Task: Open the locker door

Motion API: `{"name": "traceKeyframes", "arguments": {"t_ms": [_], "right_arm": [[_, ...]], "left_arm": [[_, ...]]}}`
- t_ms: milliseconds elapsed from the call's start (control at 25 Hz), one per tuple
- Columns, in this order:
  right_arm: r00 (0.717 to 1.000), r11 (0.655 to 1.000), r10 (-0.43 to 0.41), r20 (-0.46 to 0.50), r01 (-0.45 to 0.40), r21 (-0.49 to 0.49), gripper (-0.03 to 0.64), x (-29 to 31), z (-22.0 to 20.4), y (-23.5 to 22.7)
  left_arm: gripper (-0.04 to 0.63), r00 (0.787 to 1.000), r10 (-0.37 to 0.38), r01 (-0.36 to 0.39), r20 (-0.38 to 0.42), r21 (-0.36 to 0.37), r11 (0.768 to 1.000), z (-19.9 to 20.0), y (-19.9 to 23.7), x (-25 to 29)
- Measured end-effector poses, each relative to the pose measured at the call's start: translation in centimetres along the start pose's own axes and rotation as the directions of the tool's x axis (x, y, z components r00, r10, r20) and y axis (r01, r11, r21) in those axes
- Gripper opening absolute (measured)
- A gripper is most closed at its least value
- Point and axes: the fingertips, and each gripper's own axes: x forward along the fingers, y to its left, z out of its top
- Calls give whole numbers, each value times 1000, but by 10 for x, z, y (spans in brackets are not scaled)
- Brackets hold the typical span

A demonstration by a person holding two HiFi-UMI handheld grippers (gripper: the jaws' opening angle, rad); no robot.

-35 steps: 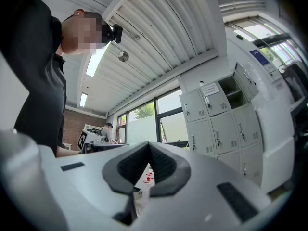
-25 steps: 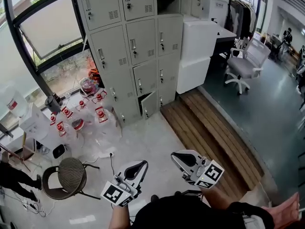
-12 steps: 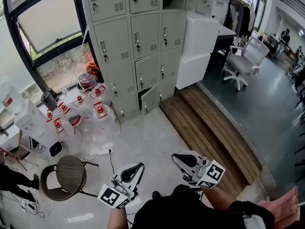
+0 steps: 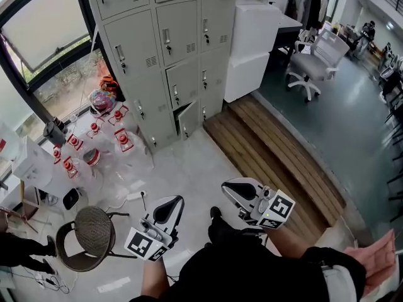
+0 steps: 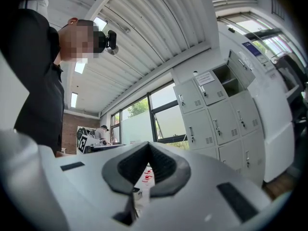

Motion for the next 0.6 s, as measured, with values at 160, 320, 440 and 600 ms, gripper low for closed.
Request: {"name": "traceKeyframes", "arguments": {"t_ms": [160,320,440,600], "right_arm": [[1000,1000,-4,14,4,24,9,21,3,-42],[999,1000,27,40,-28,11,9,54,17,-87],[997,999,49,56,-49,7,9,74,26,-126],[992,996,92,86,-92,-8,9,101,40,-172]], "left_arm": [[17,1000,25,-25,-9,4,1000,7,34,26],[17,999,47,-47,-16,22,999,20,76,59],[17,998,65,-65,5,50,997,33,103,90],[17,997,81,-82,5,79,994,42,139,130]]}}
